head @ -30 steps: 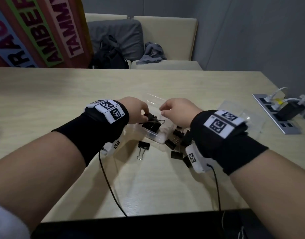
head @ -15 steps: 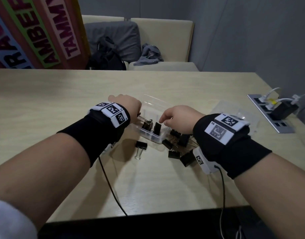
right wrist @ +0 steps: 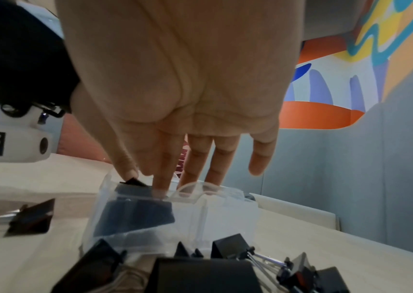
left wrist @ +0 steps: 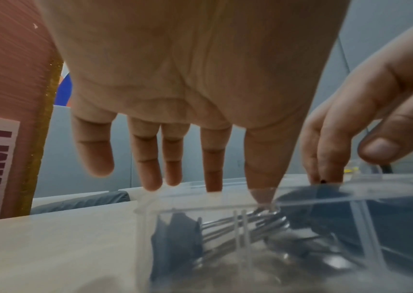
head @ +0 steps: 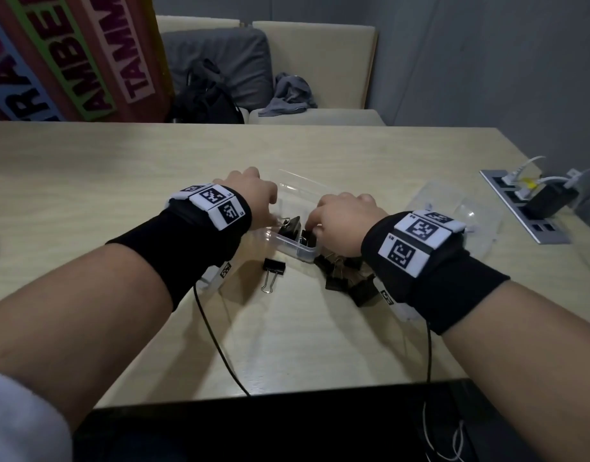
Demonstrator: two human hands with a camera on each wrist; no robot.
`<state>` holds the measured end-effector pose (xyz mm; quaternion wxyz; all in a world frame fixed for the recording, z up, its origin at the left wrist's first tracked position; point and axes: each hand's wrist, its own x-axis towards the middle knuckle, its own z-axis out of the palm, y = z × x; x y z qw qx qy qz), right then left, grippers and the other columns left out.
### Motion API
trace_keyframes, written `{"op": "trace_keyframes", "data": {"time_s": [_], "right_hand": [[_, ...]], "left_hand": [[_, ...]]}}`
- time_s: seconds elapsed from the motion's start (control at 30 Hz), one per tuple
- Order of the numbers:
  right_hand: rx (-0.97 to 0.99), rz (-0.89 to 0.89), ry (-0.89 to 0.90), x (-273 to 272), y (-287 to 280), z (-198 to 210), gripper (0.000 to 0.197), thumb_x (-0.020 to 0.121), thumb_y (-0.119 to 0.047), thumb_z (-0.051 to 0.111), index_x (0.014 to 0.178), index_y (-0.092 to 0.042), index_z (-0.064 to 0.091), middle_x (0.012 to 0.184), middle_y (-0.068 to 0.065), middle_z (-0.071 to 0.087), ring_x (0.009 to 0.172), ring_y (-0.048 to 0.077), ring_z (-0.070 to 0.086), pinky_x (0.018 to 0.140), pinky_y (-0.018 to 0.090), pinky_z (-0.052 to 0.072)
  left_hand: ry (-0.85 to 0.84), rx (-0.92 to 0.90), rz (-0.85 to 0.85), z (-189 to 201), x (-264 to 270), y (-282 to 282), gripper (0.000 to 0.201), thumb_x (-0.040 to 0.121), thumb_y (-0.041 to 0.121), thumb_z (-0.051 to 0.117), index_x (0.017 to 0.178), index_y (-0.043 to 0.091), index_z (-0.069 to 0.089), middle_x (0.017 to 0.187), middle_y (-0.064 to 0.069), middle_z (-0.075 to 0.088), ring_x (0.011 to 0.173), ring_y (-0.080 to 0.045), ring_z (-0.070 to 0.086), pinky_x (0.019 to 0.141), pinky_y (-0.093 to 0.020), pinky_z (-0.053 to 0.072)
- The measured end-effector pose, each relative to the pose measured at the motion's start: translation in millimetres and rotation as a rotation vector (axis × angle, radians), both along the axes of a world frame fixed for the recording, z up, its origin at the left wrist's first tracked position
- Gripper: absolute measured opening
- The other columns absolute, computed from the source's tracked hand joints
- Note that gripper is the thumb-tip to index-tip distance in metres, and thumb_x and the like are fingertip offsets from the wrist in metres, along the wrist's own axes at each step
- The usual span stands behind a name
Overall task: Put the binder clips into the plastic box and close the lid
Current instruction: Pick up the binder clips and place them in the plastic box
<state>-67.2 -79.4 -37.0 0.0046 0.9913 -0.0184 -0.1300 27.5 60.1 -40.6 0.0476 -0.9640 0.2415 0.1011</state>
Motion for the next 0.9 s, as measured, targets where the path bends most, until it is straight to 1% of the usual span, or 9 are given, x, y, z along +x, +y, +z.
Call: {"op": "trace_keyframes", "data": {"time_s": [0.13,0.23,0.3,0.4,0.47,0.53,0.67,0.77,0.9], "right_hand": [[0.16,-0.074,-0.105,-13,-10,6,0.032,0.096,-0.03,0.046,0.125,-0.03,0.059,0.131,0.001,0.048,0.122,0.024,0.047,0.101,0.042,0.039],[0.253,-0.145,-0.169,-28,-23,17,0.02,0.094,-0.025,0.051,0.11,-0.021,0.061,0.118,0.003,0.055,0.101,0.022,0.055,0.085,0.034,0.047],[0.165,-0.199,-0.064,-39,-32,24,0.016,0.092,-0.023,0.052,0.101,-0.015,0.063,0.107,0.007,0.064,0.091,0.023,0.058,0.075,0.032,0.047],[0.033,-0.236,0.191,-59,-36,22,0.038,0.087,-0.044,0.061,0.102,-0.01,0.067,0.1,0.009,0.071,0.085,0.023,0.06,0.07,0.032,0.048],[0.032,-0.258,0.227,-72,-34,9,0.057,0.079,-0.059,0.065,0.111,-0.012,0.061,0.105,0.007,0.068,0.092,0.025,0.061,0.076,0.032,0.05],[0.068,-0.296,0.208,-84,-29,-7,0.065,0.076,-0.064,0.065,0.118,-0.017,0.052,0.11,0.005,0.065,0.097,0.025,0.062,0.082,0.036,0.052],[0.14,-0.397,0.145,-93,-33,-20,0.062,0.079,-0.056,0.066,0.119,-0.013,0.047,0.103,0.007,0.06,0.091,0.026,0.057,0.071,0.034,0.045],[0.122,-0.423,0.181,-95,-43,-16,0.059,0.076,-0.051,0.071,0.113,-0.011,0.049,0.087,0.001,0.051,0.084,0.024,0.053,0.068,0.032,0.045],[0.062,-0.419,0.237,-97,-55,-6,0.055,0.076,-0.051,0.072,0.108,-0.011,0.053,0.089,0.003,0.057,0.083,0.024,0.056,0.068,0.032,0.046]], "left_hand": [[-0.049,-0.061,-0.072,9,-15,-8,0.035,0.085,0.046,0.058,0.115,0.028,0.059,0.121,-0.004,0.052,0.109,-0.029,0.054,0.084,-0.041,0.044],[0.019,-0.118,-0.222,15,-35,-15,0.024,0.087,0.038,0.058,0.106,0.024,0.061,0.105,-0.001,0.064,0.088,-0.022,0.056,0.072,-0.033,0.045],[0.1,-0.086,-0.332,16,-54,-21,0.02,0.086,0.034,0.059,0.101,0.022,0.065,0.093,0.003,0.066,0.081,-0.018,0.055,0.067,-0.029,0.042],[0.171,0.036,-0.459,10,-80,-33,0.024,0.086,0.034,0.062,0.105,0.021,0.068,0.093,0.003,0.066,0.086,-0.018,0.06,0.067,-0.027,0.041],[0.149,0.072,-0.488,6,-87,-44,0.027,0.087,0.032,0.062,0.111,0.019,0.066,0.103,-0.001,0.068,0.096,-0.022,0.063,0.068,-0.028,0.041],[0.124,0.07,-0.473,4,-88,-53,0.03,0.088,0.031,0.061,0.115,0.019,0.063,0.108,-0.004,0.067,0.1,-0.023,0.063,0.069,-0.029,0.041],[0.022,0.017,-0.465,2,-82,-74,0.036,0.086,0.028,0.062,0.121,0.021,0.059,0.115,-0.005,0.06,0.105,-0.026,0.059,0.076,-0.036,0.047],[-0.035,0.067,-0.529,-3,-80,-90,0.052,0.076,0.04,0.071,0.125,0.032,0.055,0.12,0.0,0.055,0.116,-0.027,0.049,0.085,-0.041,0.042],[-0.118,0.13,-0.58,-12,-83,-102,0.036,0.072,0.04,0.072,0.107,0.03,0.065,0.11,0.004,0.062,0.109,-0.027,0.047,0.083,-0.042,0.035]]}}
